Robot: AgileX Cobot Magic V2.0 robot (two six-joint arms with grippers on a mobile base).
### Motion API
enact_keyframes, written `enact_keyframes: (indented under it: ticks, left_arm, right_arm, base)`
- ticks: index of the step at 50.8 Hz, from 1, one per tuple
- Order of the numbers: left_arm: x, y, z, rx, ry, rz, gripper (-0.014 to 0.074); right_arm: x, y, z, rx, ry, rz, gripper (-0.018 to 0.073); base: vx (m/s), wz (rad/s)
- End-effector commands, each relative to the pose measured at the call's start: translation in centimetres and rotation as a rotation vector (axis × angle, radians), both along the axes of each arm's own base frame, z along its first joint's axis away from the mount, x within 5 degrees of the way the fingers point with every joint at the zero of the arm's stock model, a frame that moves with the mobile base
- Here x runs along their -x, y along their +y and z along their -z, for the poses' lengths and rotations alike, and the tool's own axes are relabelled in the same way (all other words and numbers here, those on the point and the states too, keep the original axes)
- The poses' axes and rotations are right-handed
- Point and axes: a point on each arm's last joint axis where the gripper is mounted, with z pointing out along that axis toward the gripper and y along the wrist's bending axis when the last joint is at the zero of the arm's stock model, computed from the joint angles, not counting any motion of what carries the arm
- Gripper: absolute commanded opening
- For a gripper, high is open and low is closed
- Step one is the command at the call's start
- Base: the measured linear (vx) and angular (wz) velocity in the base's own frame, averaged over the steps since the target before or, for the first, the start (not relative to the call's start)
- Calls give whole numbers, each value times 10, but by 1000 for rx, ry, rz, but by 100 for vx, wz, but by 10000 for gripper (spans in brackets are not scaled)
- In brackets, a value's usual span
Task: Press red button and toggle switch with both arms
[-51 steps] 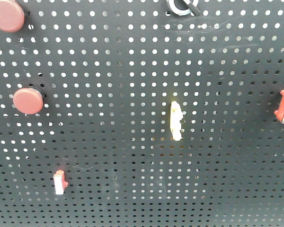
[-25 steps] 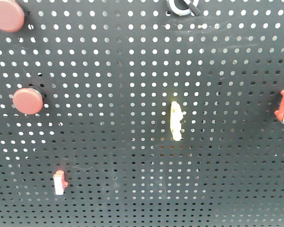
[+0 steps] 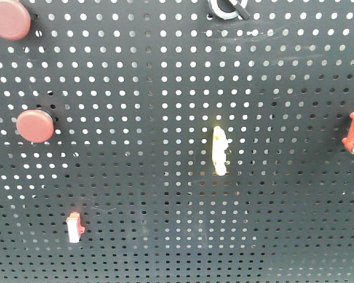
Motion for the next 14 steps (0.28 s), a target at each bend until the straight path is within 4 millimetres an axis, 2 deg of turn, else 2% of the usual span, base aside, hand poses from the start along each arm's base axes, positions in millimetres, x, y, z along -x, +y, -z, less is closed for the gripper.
enact_keyframes:
  ticks: [1,14]
  left_arm:
    - [-1,-1,3,16,-57,9,2]
    - [-1,-1,3,16,-57,9,2]
  right_arm:
    - [-1,0,-5,18,-84,-2,0]
    - [-1,0,-5,18,-84,-2,0]
  base:
    - [0,0]
    - [0,0]
